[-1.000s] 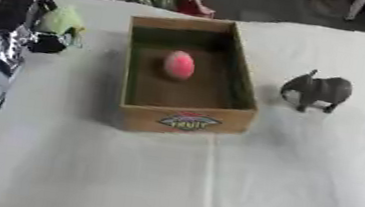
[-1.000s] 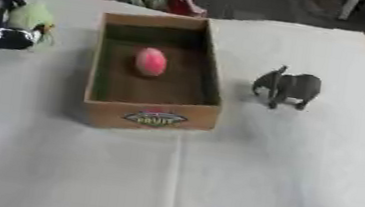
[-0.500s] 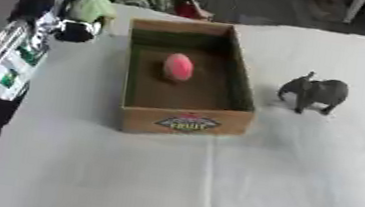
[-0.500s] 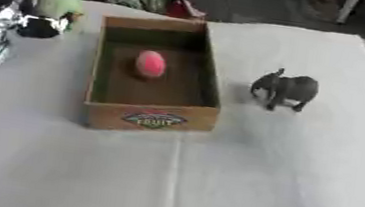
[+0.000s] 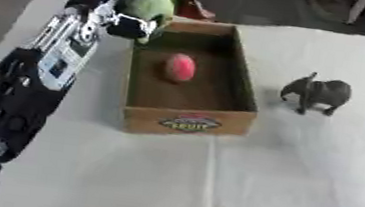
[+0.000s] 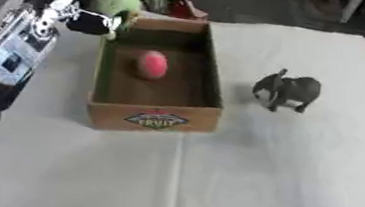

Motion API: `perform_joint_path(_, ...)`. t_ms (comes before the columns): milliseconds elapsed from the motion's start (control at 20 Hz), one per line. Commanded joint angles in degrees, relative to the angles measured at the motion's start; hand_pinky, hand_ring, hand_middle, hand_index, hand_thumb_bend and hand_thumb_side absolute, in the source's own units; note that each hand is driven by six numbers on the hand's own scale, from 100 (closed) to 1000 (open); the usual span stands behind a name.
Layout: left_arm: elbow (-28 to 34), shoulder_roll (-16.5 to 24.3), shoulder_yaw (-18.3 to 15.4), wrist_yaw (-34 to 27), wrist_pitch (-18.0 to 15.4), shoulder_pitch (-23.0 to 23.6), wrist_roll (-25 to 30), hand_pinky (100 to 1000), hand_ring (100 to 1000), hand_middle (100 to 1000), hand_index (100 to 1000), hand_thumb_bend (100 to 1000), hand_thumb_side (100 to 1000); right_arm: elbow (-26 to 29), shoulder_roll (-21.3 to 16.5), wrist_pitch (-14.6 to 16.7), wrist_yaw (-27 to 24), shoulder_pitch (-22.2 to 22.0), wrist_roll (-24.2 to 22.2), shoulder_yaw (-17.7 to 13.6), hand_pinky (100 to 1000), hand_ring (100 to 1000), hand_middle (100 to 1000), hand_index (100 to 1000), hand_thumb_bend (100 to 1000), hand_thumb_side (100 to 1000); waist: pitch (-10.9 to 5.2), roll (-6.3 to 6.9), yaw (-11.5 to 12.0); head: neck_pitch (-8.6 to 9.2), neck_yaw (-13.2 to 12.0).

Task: Pick up objects on the table and place them in the box.

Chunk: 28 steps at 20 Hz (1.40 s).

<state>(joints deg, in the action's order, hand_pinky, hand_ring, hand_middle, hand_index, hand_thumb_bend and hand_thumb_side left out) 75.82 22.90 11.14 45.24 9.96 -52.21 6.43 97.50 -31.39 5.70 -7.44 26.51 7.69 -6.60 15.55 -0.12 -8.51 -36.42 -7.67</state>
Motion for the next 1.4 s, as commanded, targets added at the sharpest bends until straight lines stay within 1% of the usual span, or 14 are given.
perform_joint_path(50,-0.1,-0.5,0.9,0.3,-1.4,-1.8,0.8,387,231,230,476,100,120,0.4,-0.9,0.2,-0.4,0.9,-0.3,-0.2,614,677,707,797,148,100,-1.17,-0.12,-0.2,0.87,-0.3)
perform_joint_path(300,-0.9,-1.7,2.4,0.1,-2.8,-1.9,2.0,408,261,263,507,115,100,0.3,-0.8,0.1,-0.4,0.8,-0.3,-0.2,614,677,707,797,148,100,-1.0,0.02,-0.4,0.7,-0.4)
perform_joint_path(500,-1.2,-2.1,2.9,-0.9,-3.8,-1.7,3.0,456,342,342,570,322,100,0.3,-0.7,0.1,-0.3,0.8,-0.3,-0.2,614,677,707,797,149,100,-0.9,0.19,-0.4,0.64,-0.3)
perform_joint_path(550,-1.1,-2.1,2.9,-1.1,-4.1,-1.6,3.2,507,437,405,620,450,180,0.3,-0.7,0.1,-0.3,0.8,-0.3,-0.2,614,677,707,797,150,100,-0.86,0.22,-0.3,0.64,-0.3)
perform_joint_path(600,-1.0,-2.1,2.9,-1.3,-4.4,-1.5,3.4,515,450,437,648,524,235,0.3,-0.7,0.1,-0.3,0.8,-0.3,-0.2,614,677,707,797,149,100,-0.84,0.24,-0.3,0.61,-0.4)
perform_joint_path(650,-0.9,-2.1,2.8,-1.6,-4.7,-1.3,3.6,564,528,516,718,712,370,0.3,-0.7,0.1,-0.3,0.8,-0.3,-0.2,614,677,707,797,149,100,-0.81,0.26,-0.3,0.58,-0.4)
perform_joint_path(750,-0.7,-1.8,2.6,-2.4,-5.1,-1.0,3.8,620,607,604,773,913,507,0.3,-0.7,0.1,-0.3,0.8,-0.3,-0.2,614,677,707,797,149,100,-0.8,0.27,-0.2,0.52,-0.3)
perform_joint_path(800,-0.5,-1.7,2.5,-2.8,-5.2,-0.8,3.8,625,613,612,776,930,518,0.3,-0.7,0.1,-0.3,0.8,-0.3,-0.3,614,677,707,797,149,100,-0.8,0.27,-0.1,0.52,-0.3)
perform_joint_path(850,-0.3,-1.6,2.4,-3.2,-5.3,-0.6,3.8,656,658,670,796,974,611,0.3,-0.7,0.1,-0.3,0.7,-0.3,-0.3,615,677,707,797,149,100,-0.79,0.27,0.0,0.55,-0.3)
perform_joint_path(900,0.0,-1.4,2.2,-3.7,-5.3,-0.4,3.7,658,664,676,798,978,622,0.3,-0.8,0.1,-0.3,0.7,-0.3,-0.3,615,677,707,797,149,100,-0.78,0.27,0.0,0.61,-0.3)
perform_joint_path(950,0.4,-1.2,1.9,-4.2,-5.3,-0.1,3.6,685,696,712,810,1000,705,0.3,-0.8,0.1,-0.2,0.7,-0.3,-0.3,615,677,707,797,149,100,-0.76,0.27,0.1,0.65,-0.2)
perform_joint_path(1050,1.7,-0.8,1.2,-5.7,-5.2,0.5,3.1,708,718,735,823,1000,778,0.3,-0.8,0.1,-0.2,0.7,-0.3,-0.4,615,678,707,797,149,100,-0.71,0.27,0.2,0.62,-0.2)
perform_joint_path(1300,4.5,0.2,0.5,-8.4,-4.3,1.5,2.6,711,722,738,825,1000,791,0.2,-1.0,0.2,-0.1,0.8,-0.3,-0.4,615,678,707,797,149,100,-0.67,0.3,0.3,0.53,-0.1)
perform_joint_path(1400,5.4,0.6,-0.2,-9.0,-4.4,2.2,2.3,719,735,752,835,1000,877,0.0,-1.6,0.1,0.0,0.7,-0.3,-0.4,616,679,708,798,154,100,-0.75,0.15,0.7,0.31,0.3)
